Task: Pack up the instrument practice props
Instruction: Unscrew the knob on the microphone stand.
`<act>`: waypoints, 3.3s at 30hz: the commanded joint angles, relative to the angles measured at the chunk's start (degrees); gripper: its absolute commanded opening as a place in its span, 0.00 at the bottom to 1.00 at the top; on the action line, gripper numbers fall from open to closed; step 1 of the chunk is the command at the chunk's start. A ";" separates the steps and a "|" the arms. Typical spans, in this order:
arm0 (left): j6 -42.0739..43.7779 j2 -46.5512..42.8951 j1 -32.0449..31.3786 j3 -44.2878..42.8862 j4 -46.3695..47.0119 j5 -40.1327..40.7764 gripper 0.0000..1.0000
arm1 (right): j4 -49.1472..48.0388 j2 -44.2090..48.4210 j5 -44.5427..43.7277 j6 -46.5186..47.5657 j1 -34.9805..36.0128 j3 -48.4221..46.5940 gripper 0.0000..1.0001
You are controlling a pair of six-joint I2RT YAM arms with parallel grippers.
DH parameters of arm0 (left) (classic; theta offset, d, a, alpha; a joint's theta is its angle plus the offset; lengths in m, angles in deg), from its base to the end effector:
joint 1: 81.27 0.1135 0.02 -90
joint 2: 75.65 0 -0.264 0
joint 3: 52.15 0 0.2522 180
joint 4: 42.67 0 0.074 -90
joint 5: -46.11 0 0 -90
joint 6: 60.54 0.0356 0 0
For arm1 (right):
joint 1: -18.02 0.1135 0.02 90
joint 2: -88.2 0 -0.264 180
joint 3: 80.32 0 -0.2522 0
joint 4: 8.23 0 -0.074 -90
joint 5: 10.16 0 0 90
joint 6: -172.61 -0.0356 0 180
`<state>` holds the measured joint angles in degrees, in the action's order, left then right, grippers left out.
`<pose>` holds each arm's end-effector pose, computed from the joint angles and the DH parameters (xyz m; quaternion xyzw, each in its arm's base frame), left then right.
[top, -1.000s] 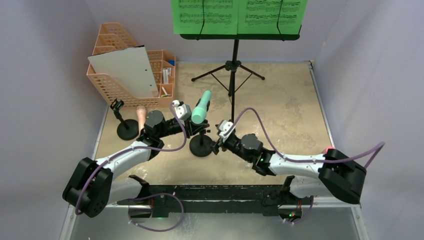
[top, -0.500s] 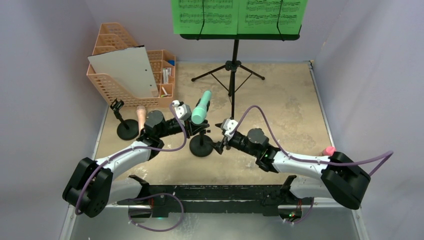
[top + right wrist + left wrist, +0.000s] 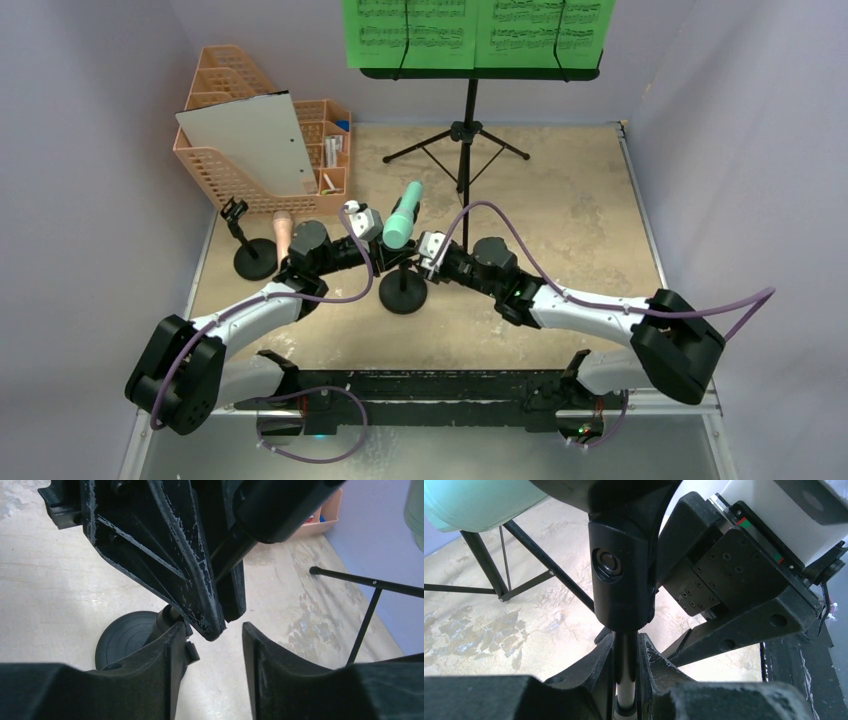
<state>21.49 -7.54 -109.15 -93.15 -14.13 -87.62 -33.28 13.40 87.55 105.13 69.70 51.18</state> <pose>0.2057 -0.1367 0.2460 0.3746 0.5922 -0.4519 0.5521 0.1737 0.2274 0.2541 -0.4677 0.5404 0.2222 0.6632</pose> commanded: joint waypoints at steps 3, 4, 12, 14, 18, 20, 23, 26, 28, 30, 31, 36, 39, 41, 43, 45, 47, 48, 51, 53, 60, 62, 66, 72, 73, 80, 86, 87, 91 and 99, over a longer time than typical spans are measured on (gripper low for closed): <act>-0.47 -0.88 -0.07 -0.54 2.51 -0.67 0.00 | 5.01 -2.24 -4.25 3.43 2.03 -2.88 0.40; -0.40 -0.95 -0.07 -0.56 2.44 -0.58 0.00 | 5.17 -2.46 -5.17 3.60 2.47 -2.95 0.39; -0.30 -0.77 -0.07 -0.55 2.41 -0.31 0.00 | 5.73 -0.78 -10.12 3.76 4.47 -1.85 0.31; -0.21 -0.79 -0.07 -0.53 2.33 -0.23 0.00 | 6.37 0.66 -10.21 3.21 4.65 -1.46 0.32; -0.21 -0.61 -0.06 -0.53 2.37 -0.13 0.00 | 8.15 2.29 -9.46 2.26 4.96 -1.19 0.33; -0.21 -0.55 -0.07 -0.57 2.43 -0.20 0.00 | 8.92 2.95 -8.33 1.74 5.01 -1.06 0.34; -0.21 -0.66 -0.07 -0.62 2.22 -0.23 0.00 | 9.28 3.49 -7.87 1.11 5.01 -0.73 0.39; -0.21 -0.79 -0.07 -0.60 2.26 -0.23 0.00 | 11.19 2.33 -7.95 1.46 5.01 -1.63 0.39; -0.29 -0.79 -0.06 -0.54 2.23 -0.27 0.00 | 11.32 2.15 -7.89 1.41 5.14 -1.78 0.37; -0.38 -0.79 -0.07 -0.53 2.23 -0.31 0.00 | 11.20 2.35 -7.87 1.26 5.26 -1.65 0.32; -0.38 -0.84 -0.07 -0.55 2.24 -0.31 0.00 | 11.37 2.47 -7.88 1.27 5.31 -1.69 0.28; -0.38 -0.88 -0.03 -0.53 2.25 -0.31 0.00 | 12.96 2.87 -7.91 1.08 5.98 -1.79 0.14; -0.38 -0.97 -0.07 -0.53 2.21 -0.31 0.00 | 12.90 2.74 -11.27 1.70 7.57 -1.41 0.05; -0.38 -0.98 -0.07 -0.53 2.17 -0.17 0.00 | 11.59 2.43 -16.41 2.82 10.38 -0.49 0.00; -0.47 -0.98 -0.07 -0.53 2.12 -0.07 0.00 | 10.12 1.60 -21.67 4.07 12.76 0.32 0.00; -0.47 -0.97 -0.05 -0.61 2.08 0.04 0.00 | 8.50 0.19 -26.69 5.36 14.88 1.10 0.00; -0.56 -0.97 -0.03 -0.62 2.08 0.19 0.00 | 6.77 -2.11 -32.24 6.96 17.15 1.65 0.00; -0.60 -0.97 -0.07 -0.62 2.01 0.26 0.00 | 5.57 -3.15 -35.81 7.91 18.40 1.87 0.00; -0.58 -0.94 -0.07 -0.62 1.94 0.42 0.00 | 1.30 -7.63 -44.84 11.90 21.78 2.71 0.00; -0.60 -0.88 -0.07 -0.62 1.91 0.57 0.00 | -2.16 -11.05 -49.92 14.60 23.50 2.79 0.00; -0.47 -0.97 -0.07 -0.66 1.64 0.74 0.00 | -5.90 -13.95 -52.80 15.78 25.49 3.25 0.18; -0.39 -0.97 -0.07 -0.62 1.58 0.83 0.00 | -4.38 -12.12 -51.85 14.63 25.57 3.12 0.27; -0.38 -0.96 -0.07 -0.64 1.49 1.10 0.00 | -0.97 -8.99 -49.30 10.87 25.58 3.47 0.39; -0.17 -1.32 -0.07 -0.58 1.20 1.19 0.00 | 5.79 -0.22 -34.56 -0.19 23.29 4.44 0.50; -0.20 -1.24 -0.06 -0.56 1.28 1.12 0.00 | 6.46 1.41 -31.94 -2.08 21.83 4.87 0.52; -0.12 -1.14 -0.07 -0.63 1.37 0.92 0.00 | 4.08 11.48 -15.41 -15.54 9.89 8.34 0.72; -0.12 -1.23 -0.07 -0.63 1.38 0.84 0.00 | 0.17 12.86 -1.20 -31.21 -2.79 8.43 0.78; -0.12 -1.23 -0.07 -0.62 1.38 0.83 0.00 | -0.75 12.61 0.83 -34.47 -4.52 8.34 0.78; -0.12 -1.23 -0.07 -0.67 1.38 0.83 0.00 | -2.75 10.53 6.21 -45.95 -8.32 7.25 0.79; -0.21 -1.32 -0.07 -0.63 1.64 0.65 0.00 | -8.01 1.76 11.61 -64.37 -11.05 6.48 0.74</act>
<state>21.99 -7.54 -109.06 -93.15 -14.63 -85.89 -35.31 19.06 93.17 54.03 59.32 59.13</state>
